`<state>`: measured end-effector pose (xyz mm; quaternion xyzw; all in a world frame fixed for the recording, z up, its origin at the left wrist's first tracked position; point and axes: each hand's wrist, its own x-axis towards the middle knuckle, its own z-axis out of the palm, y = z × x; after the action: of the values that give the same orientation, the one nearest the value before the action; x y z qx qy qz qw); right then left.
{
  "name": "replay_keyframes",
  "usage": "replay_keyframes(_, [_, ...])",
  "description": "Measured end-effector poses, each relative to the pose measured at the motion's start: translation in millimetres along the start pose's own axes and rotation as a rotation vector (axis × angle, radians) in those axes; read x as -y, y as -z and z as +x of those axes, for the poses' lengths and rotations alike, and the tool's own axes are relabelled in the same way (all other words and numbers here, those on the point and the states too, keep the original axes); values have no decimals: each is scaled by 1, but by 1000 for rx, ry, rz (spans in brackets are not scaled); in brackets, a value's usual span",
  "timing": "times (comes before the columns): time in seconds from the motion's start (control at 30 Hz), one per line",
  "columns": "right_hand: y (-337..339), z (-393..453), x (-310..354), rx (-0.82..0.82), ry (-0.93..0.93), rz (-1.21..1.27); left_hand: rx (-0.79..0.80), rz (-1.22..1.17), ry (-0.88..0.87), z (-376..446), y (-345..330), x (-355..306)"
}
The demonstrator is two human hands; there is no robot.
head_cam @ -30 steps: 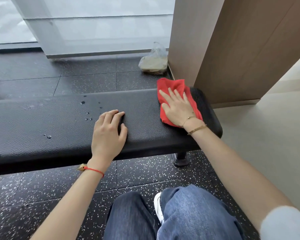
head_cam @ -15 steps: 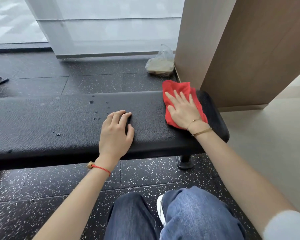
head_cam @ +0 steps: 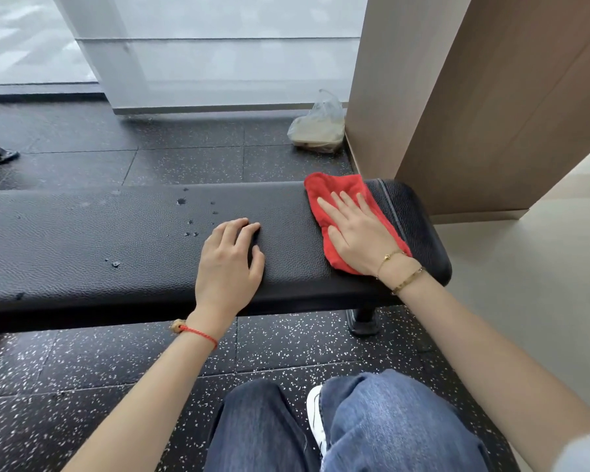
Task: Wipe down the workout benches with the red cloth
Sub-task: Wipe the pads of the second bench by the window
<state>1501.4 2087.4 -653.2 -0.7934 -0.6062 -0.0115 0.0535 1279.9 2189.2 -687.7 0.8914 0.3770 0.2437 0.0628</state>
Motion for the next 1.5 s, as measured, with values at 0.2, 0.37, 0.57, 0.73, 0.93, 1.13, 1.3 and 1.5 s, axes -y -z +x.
replay_keyframes(0.2, [-4,-22,0,-15,-31,184,-15,-6,-9,0,-2,3])
replay_keyframes(0.37, [-3,-8,-24,10,-205,189,-12,1,-1,0,0,2])
replay_keyframes(0.57, [-5,36,17,51,-163,181,-2,3,17,1,1,-1])
replay_keyframes(0.73, [-12,-2,58,26,155,159,-4,-15,0,1,1,0])
replay_keyframes(0.93, [-4,-14,-14,12,-78,194,-7,-15,8,0,1,1])
replay_keyframes(1.13, [-4,48,-3,41,-231,174,0,-18,12,1,1,-1])
replay_keyframes(1.3, [-7,7,33,19,24,155,6,-25,4,2,1,0])
replay_keyframes(1.5, [-4,-59,-15,-47,-125,176,1,-23,1,0,0,2])
